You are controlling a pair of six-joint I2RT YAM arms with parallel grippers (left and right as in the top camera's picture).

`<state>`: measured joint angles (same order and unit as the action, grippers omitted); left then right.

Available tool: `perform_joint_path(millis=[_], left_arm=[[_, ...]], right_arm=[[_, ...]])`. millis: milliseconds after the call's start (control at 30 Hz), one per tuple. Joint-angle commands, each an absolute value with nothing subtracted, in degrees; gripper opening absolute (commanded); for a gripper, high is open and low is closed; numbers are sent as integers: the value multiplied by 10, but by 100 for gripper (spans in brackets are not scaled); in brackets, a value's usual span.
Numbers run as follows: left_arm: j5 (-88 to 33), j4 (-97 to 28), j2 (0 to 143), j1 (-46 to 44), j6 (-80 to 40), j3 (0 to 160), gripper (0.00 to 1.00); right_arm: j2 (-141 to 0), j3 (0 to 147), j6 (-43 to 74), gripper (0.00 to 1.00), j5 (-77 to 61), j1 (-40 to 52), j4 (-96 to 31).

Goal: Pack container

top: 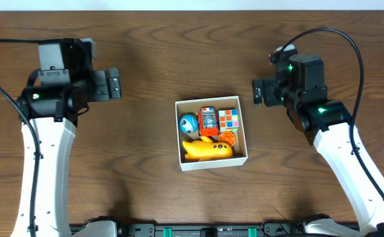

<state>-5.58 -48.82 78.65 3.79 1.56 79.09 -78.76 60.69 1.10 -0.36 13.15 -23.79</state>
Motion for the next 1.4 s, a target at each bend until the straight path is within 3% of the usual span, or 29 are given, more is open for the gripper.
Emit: perform_joint_path(millis=[0,267,367,400,467,567,800,1367], left_arm=[[-55,-488,788,51,-11,797,98],[-55,-493,790,52,-11,791,98],[-55,-494,791,52,-12,790,98],[-55,-494,791,52,-12,790,98],[-55,-494,791,52,-12,790,98],[-55,-496,791,52,-12,790,98],[-55,-502,791,52,-12,789,98],[-55,-503,791,52,-12,789,98]], right_arm=[[-789,614,-11,99,13,130,-225],[-789,614,-9,99,15,137,-272],[-789,614,-12,71,11,168,-281],[-789,614,-16,47,11,186,-280],[-789,615,-16,13,18,214,-272],[-789,616,-13,2,28,262,-251],[-813,616,-2,1,28,338,-222],[-934,616,17,1,0,393,-230]])
